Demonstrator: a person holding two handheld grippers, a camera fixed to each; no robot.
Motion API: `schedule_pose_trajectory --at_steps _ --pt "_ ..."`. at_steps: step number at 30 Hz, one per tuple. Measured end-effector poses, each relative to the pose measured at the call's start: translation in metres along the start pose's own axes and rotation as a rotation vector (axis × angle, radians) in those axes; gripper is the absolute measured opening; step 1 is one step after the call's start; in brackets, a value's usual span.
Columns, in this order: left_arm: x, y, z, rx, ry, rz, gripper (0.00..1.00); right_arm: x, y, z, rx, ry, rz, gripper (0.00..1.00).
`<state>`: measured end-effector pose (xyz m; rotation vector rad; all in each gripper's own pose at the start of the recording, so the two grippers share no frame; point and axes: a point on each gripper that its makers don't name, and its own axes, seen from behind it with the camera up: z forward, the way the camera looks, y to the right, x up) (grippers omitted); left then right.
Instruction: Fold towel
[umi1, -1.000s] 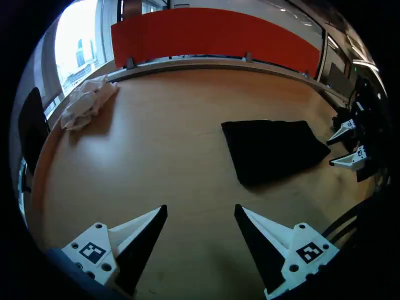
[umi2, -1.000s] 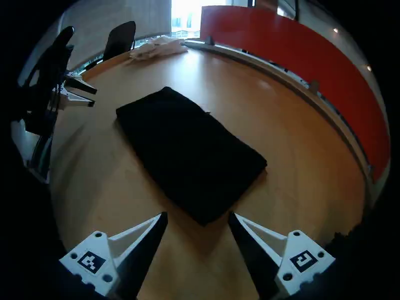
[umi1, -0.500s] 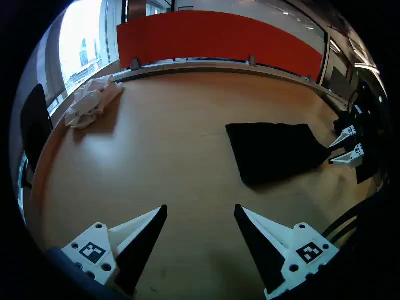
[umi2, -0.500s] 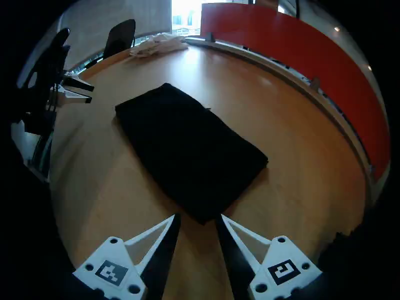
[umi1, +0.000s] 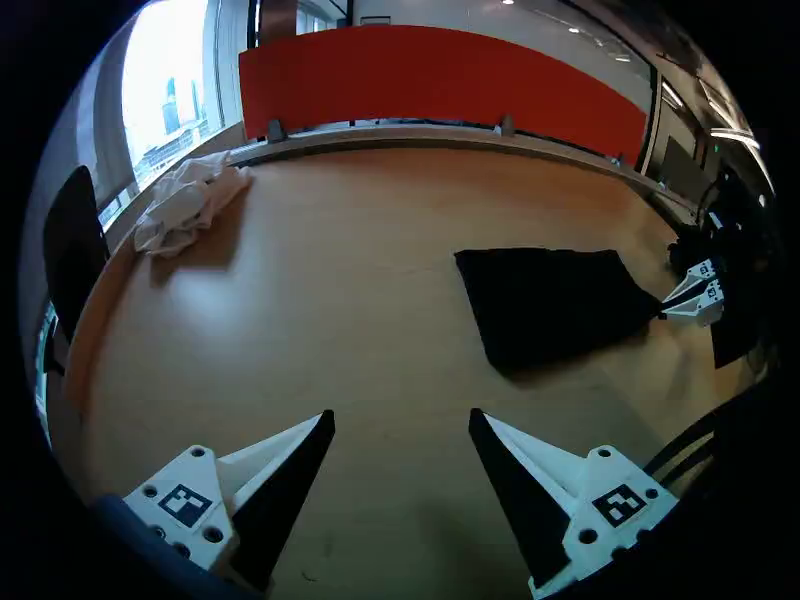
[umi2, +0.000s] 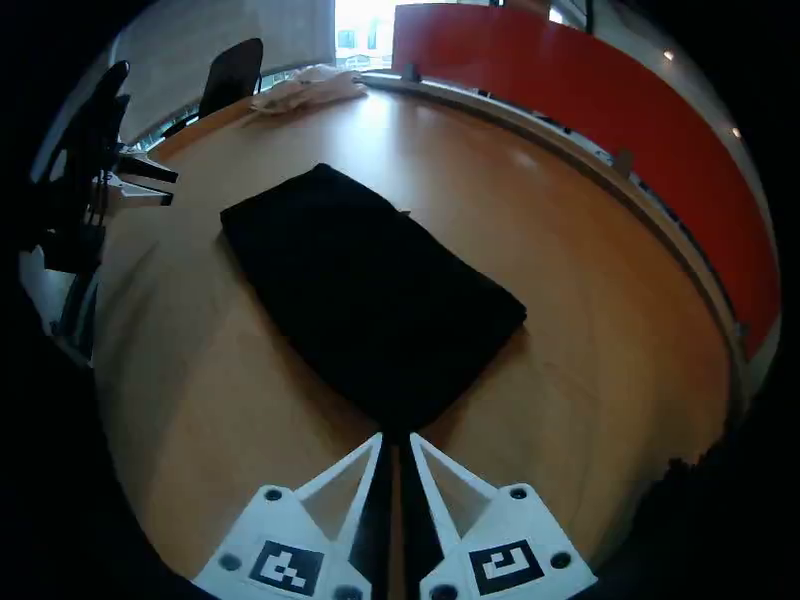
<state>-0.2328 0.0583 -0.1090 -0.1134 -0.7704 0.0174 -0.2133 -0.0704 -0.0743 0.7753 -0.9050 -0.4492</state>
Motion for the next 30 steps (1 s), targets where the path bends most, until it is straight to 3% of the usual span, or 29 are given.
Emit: schedule_pose_trajectory --at_steps 17,30 --pt "0.001 -0.004 -0.001 0.007 0.005 -0.003 1.00 0.021 0.004 -0.014 -0.020 0.048 -0.003 0.03" --pt "0.004 -0.009 -0.002 0.024 0.026 -0.015 1.00 0.050 0.013 -0.037 -0.057 0.109 0.008 0.03"
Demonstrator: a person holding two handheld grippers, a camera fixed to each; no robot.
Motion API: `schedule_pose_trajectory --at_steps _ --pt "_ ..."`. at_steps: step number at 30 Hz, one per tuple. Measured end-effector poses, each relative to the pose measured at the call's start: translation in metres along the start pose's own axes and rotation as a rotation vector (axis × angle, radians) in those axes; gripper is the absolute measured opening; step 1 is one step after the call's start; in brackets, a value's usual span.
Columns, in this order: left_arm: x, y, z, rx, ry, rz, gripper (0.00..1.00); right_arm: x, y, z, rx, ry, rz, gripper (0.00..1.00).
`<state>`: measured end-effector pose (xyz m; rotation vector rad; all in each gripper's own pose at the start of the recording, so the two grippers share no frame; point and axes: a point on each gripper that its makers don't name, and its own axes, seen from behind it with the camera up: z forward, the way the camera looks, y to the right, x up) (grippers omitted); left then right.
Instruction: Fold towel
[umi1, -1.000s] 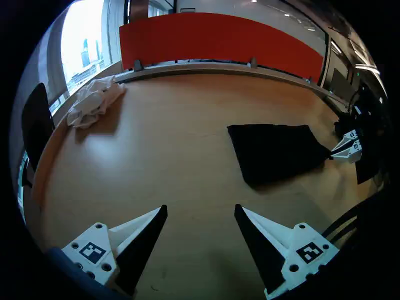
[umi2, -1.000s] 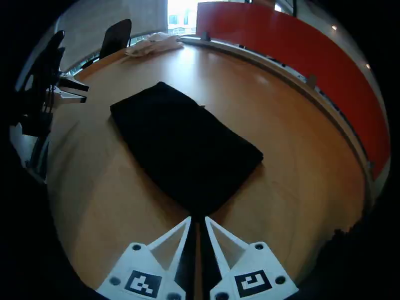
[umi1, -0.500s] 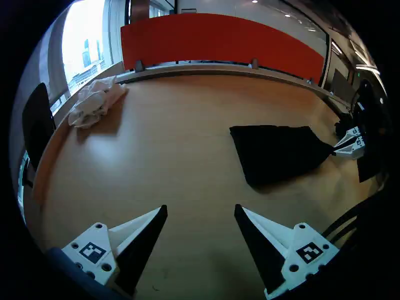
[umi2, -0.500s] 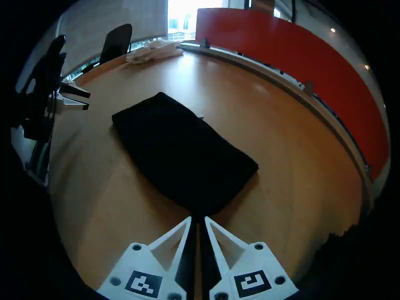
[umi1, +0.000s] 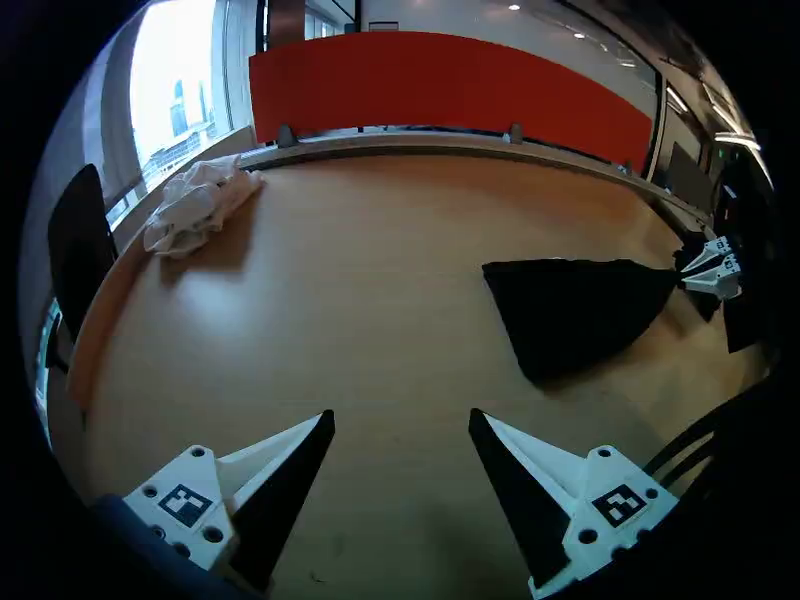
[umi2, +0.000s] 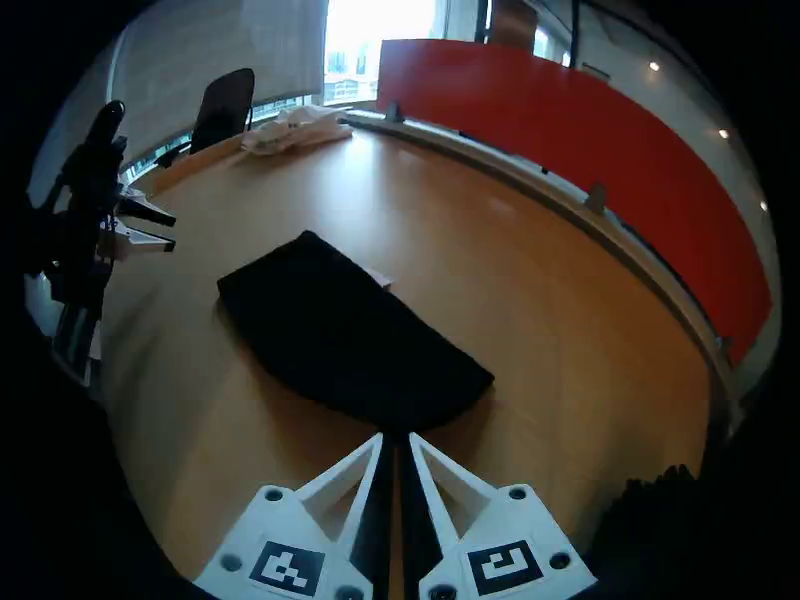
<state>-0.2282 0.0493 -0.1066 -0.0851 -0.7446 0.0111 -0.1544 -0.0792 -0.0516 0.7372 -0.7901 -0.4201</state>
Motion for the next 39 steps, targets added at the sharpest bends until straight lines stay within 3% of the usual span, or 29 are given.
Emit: schedule_pose_trajectory --at_steps 9,24,32,39 --pt "0.005 0.000 0.000 0.006 0.055 -0.030 1.00 0.022 0.005 -0.013 -0.013 0.027 -0.021 0.03" --pt "0.004 -0.005 -0.002 0.011 0.059 -0.029 1.00 0.036 0.019 -0.030 -0.031 0.026 -0.065 0.03" --pt "0.003 -0.003 -0.007 0.010 0.054 -0.024 1.00 0.065 0.000 -0.019 0.024 0.054 -0.122 0.03" --pt "-0.002 0.000 -0.014 0.008 0.049 -0.026 1.00 0.101 -0.035 0.006 0.118 0.073 -0.200 0.03"
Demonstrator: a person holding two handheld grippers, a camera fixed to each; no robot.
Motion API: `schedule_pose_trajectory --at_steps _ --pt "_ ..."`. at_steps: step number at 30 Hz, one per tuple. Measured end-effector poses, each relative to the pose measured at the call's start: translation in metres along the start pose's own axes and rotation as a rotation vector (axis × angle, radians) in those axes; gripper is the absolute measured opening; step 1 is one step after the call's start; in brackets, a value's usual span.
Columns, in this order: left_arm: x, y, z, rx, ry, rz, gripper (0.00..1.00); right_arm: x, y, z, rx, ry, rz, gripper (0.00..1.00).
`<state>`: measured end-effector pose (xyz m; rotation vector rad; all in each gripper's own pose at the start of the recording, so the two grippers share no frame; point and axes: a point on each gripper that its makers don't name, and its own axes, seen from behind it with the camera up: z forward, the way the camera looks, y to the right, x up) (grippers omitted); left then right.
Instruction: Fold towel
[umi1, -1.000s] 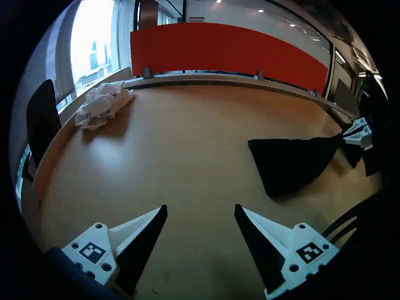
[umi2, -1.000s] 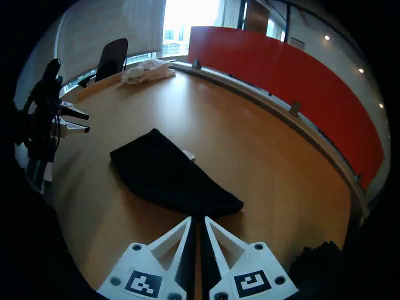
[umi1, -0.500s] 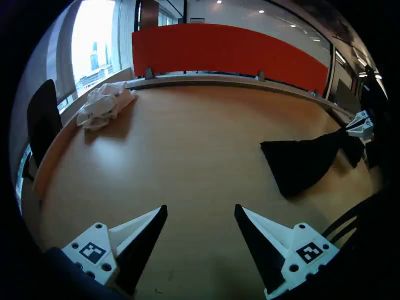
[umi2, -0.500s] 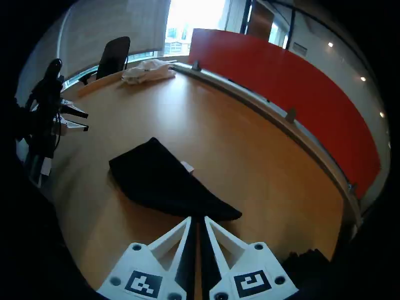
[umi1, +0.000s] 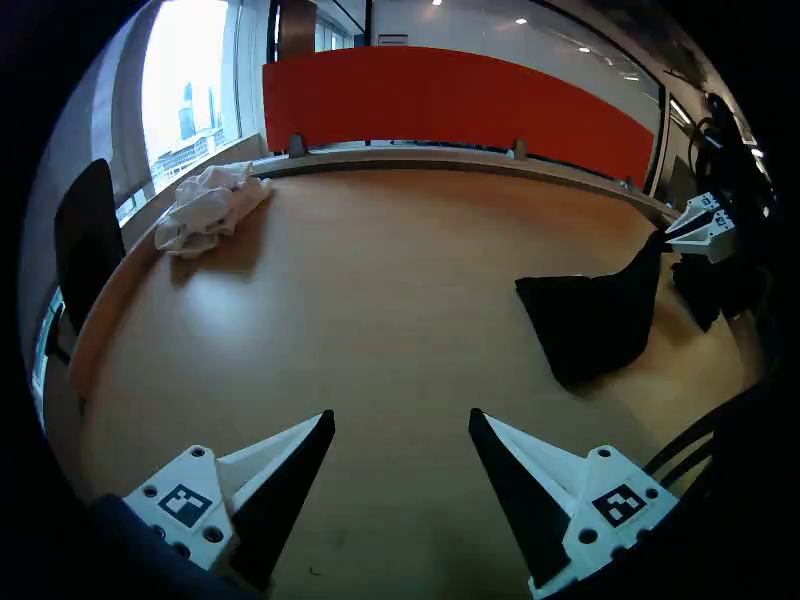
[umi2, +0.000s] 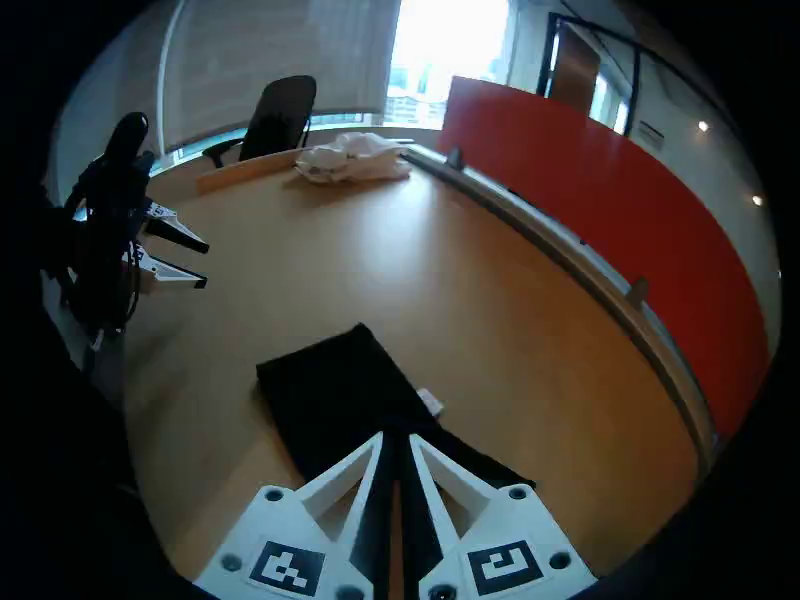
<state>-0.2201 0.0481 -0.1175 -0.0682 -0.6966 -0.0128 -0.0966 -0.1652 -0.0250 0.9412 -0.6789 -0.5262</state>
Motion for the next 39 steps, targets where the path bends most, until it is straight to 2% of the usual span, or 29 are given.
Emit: schedule_pose_trajectory --at_steps 6,11,15,18,39 --pt "-0.004 0.000 -0.007 0.000 -0.003 -0.009 1.00 0.021 -0.034 0.039 0.098 -0.017 -0.067 0.03" --pt "-0.007 -0.002 -0.012 0.008 -0.007 -0.021 1.00 0.021 -0.069 0.073 0.183 -0.050 -0.107 0.03" --pt "-0.010 -0.003 -0.014 0.011 -0.010 -0.027 1.00 0.008 -0.091 0.098 0.232 -0.091 -0.108 0.03" --pt "-0.012 -0.005 -0.015 0.016 -0.012 -0.025 1.00 0.004 -0.098 0.108 0.249 -0.104 -0.090 0.03" --pt "-0.019 -0.014 -0.016 0.029 -0.018 -0.027 1.00 0.008 -0.106 0.098 0.289 -0.082 -0.113 0.03"
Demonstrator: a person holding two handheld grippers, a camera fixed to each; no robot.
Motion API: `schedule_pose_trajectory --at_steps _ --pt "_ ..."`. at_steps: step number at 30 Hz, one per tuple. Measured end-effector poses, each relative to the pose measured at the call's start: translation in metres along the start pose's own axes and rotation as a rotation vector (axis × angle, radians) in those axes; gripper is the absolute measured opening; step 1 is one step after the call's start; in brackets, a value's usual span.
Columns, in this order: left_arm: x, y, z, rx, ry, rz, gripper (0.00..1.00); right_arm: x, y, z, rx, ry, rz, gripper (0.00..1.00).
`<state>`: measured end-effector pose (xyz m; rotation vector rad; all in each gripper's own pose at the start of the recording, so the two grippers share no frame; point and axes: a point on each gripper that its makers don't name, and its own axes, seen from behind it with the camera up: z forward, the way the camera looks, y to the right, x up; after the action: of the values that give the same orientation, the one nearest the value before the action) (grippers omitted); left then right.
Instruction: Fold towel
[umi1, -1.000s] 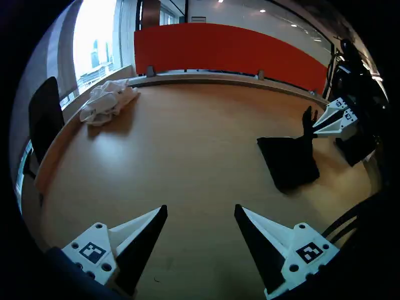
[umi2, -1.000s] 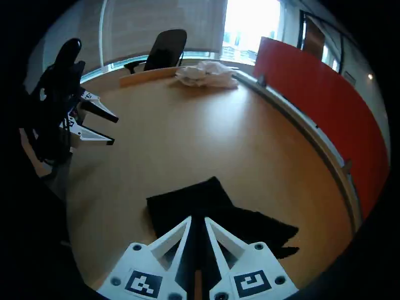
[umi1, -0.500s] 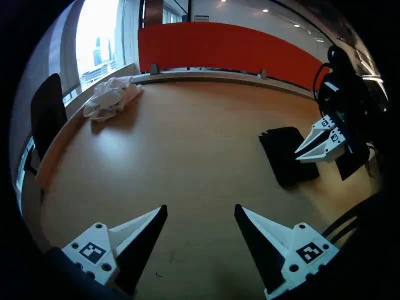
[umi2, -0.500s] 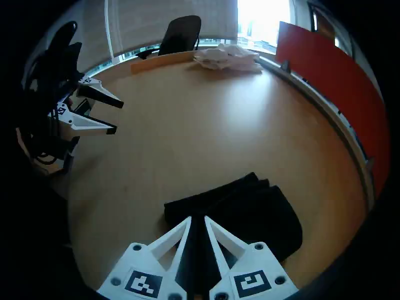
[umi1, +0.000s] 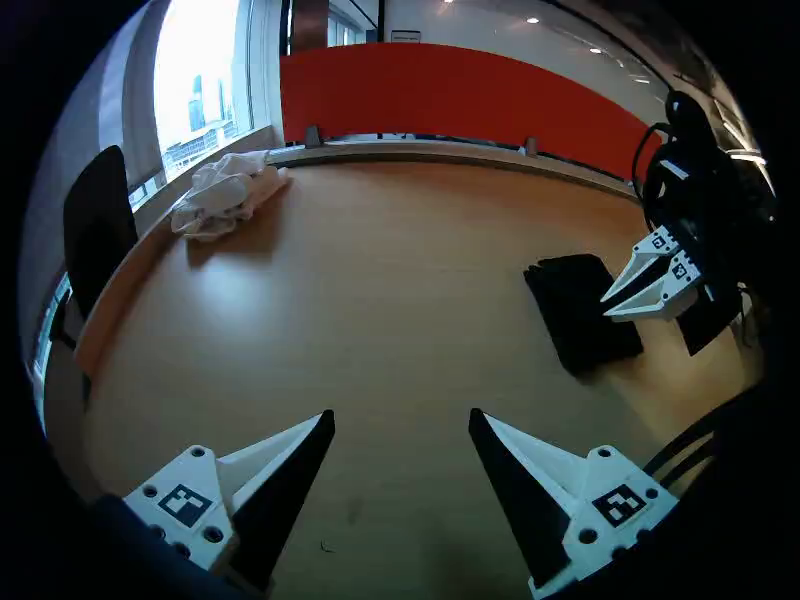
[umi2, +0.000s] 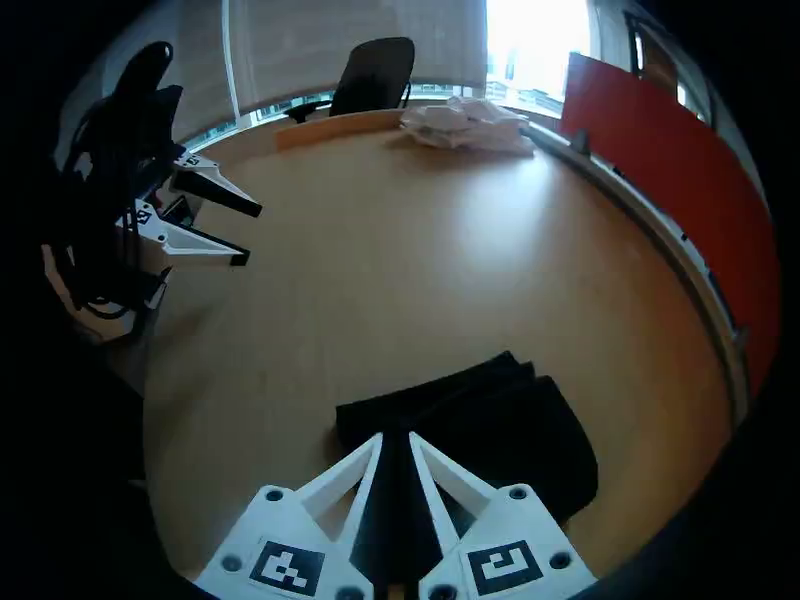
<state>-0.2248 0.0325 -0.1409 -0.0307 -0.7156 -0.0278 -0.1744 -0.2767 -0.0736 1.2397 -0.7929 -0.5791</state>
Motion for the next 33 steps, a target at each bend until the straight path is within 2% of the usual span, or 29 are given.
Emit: schedule_pose_trajectory --at_steps 7,12,14,20,22,24,26,33 --pt "-0.001 0.000 0.000 0.001 -0.001 0.001 1.00 -0.010 -0.005 0.006 0.014 -0.025 -0.028 0.06" --pt "-0.002 0.000 0.001 0.000 -0.003 0.002 1.00 -0.015 -0.008 0.008 0.023 -0.037 -0.034 0.17" --pt "-0.002 0.000 0.001 -0.001 -0.003 0.002 1.00 -0.016 -0.008 0.008 0.024 -0.037 -0.034 0.25" --pt "-0.003 0.000 0.000 -0.001 -0.005 0.003 1.00 -0.019 -0.008 0.006 0.018 -0.038 -0.022 0.62" --pt "-0.003 0.000 0.001 -0.001 -0.004 0.003 1.00 -0.019 -0.007 0.006 0.011 -0.035 -0.014 0.70" --pt "-0.002 0.000 0.001 0.000 -0.004 0.003 1.00 -0.019 -0.006 0.005 0.001 -0.031 -0.005 0.75" --pt "-0.002 0.000 0.001 0.000 -0.004 0.004 1.00 -0.020 -0.006 0.004 -0.006 -0.029 0.005 0.78" --pt "-0.001 -0.001 0.002 0.000 -0.005 0.010 1.00 -0.026 -0.001 0.000 -0.036 -0.026 0.025 0.78"
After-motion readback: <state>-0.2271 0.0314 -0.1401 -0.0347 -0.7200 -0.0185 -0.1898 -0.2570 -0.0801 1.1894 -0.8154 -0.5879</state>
